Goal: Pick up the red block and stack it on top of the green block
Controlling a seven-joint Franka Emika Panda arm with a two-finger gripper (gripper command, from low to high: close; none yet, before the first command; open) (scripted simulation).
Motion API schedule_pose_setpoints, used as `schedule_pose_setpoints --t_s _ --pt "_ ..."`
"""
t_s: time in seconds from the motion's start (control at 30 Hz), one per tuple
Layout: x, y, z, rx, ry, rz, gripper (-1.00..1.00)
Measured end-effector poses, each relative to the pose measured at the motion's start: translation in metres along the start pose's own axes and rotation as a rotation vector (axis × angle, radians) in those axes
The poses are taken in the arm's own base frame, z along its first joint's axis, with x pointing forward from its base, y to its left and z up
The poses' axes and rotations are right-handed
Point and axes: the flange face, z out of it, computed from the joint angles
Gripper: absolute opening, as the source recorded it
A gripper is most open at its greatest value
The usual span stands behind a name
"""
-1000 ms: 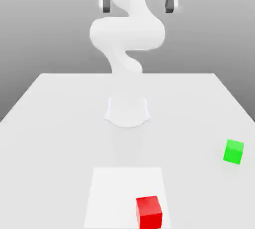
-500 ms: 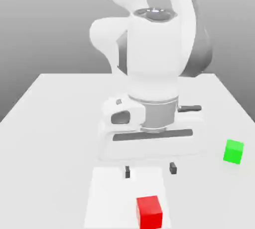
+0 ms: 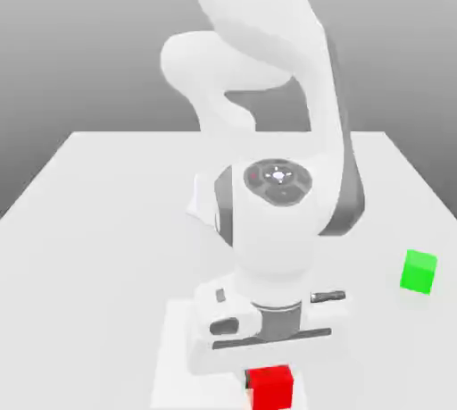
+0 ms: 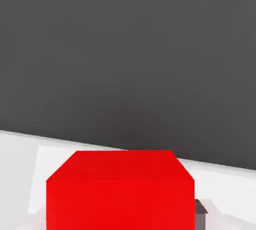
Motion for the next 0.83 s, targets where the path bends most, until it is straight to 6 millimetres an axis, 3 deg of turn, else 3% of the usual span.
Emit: schedule_pose_setpoints --t_s 0.1,0.17,0.27,0.37,0.5,0.53,0.6,0.63,0.7,0.73,0.83 --pt "-0.006 -0.003 -0.035 0.002 -0.002 -0.012 -1.00" --pt "-0.047 -0.032 -0.047 0.011 -0.010 -0.106 -1.00" --pt "-0.123 -0.070 -0.058 0.021 -0.019 -0.270 -1.00" --pt "-0.233 -0.101 -0.069 0.021 -0.022 -0.506 -1.00" --pt "-0.352 -0.097 -0.077 0.007 -0.009 -0.764 -1.00" --pt "-0.372 -0.093 -0.074 0.003 -0.005 -0.809 -1.00" --pt "-0.386 -0.091 -0.060 0.001 0.001 -0.843 -1.00" --pt "-0.371 -0.092 -0.050 0.001 0.002 -0.805 -1.00" --pt "-0.364 -0.091 -0.030 0.001 0.003 -0.789 -1.00" --pt "-0.364 -0.090 -0.019 0.000 0.002 -0.788 1.00" --pt "-0.364 -0.090 -0.019 0.000 0.002 -0.788 1.00"
